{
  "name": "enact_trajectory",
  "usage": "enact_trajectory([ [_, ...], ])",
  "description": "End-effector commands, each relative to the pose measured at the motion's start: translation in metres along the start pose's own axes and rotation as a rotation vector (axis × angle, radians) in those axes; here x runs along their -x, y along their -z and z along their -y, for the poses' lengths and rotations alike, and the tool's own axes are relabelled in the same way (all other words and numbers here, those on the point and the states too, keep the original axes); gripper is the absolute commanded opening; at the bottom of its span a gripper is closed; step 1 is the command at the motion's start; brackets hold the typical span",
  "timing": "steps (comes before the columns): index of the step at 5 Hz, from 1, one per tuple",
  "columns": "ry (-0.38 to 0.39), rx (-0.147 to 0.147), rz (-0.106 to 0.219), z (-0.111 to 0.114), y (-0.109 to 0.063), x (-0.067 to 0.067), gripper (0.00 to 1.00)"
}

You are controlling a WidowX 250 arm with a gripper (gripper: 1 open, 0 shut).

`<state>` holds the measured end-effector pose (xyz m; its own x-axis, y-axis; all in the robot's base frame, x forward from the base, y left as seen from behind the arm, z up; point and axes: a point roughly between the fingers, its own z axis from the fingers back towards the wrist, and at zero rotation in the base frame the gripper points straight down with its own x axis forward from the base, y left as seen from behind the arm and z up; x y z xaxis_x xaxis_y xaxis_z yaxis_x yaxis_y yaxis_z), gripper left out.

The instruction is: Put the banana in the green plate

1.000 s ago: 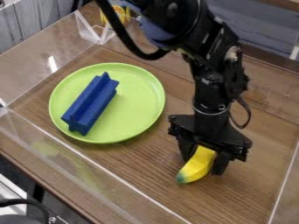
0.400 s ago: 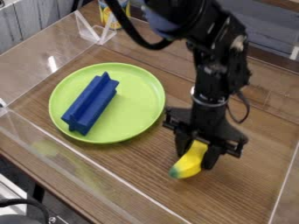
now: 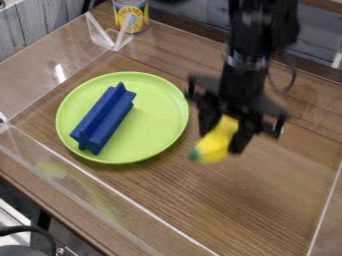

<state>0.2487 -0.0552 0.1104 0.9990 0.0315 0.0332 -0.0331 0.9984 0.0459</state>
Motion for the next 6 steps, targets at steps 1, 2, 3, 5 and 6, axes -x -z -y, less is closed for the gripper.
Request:
enact_trajectory([
  [1,-0.024,-0.004,0.080,-0.027,-0.041,-0.014,0.00],
  [2,-0.050,-0.019,0.107,-0.072,-0.056,-0.026,0.00],
  [3,-0.109,-0.025,0.109,-0.113,-0.054,-0.027,0.00],
  [5,-0.090,-0.025,0.111,-0.107,-0.034,-0.036,0.00],
  [6,-0.072,-0.027,0.102,-0.103,-0.026,-0.033,0.00],
])
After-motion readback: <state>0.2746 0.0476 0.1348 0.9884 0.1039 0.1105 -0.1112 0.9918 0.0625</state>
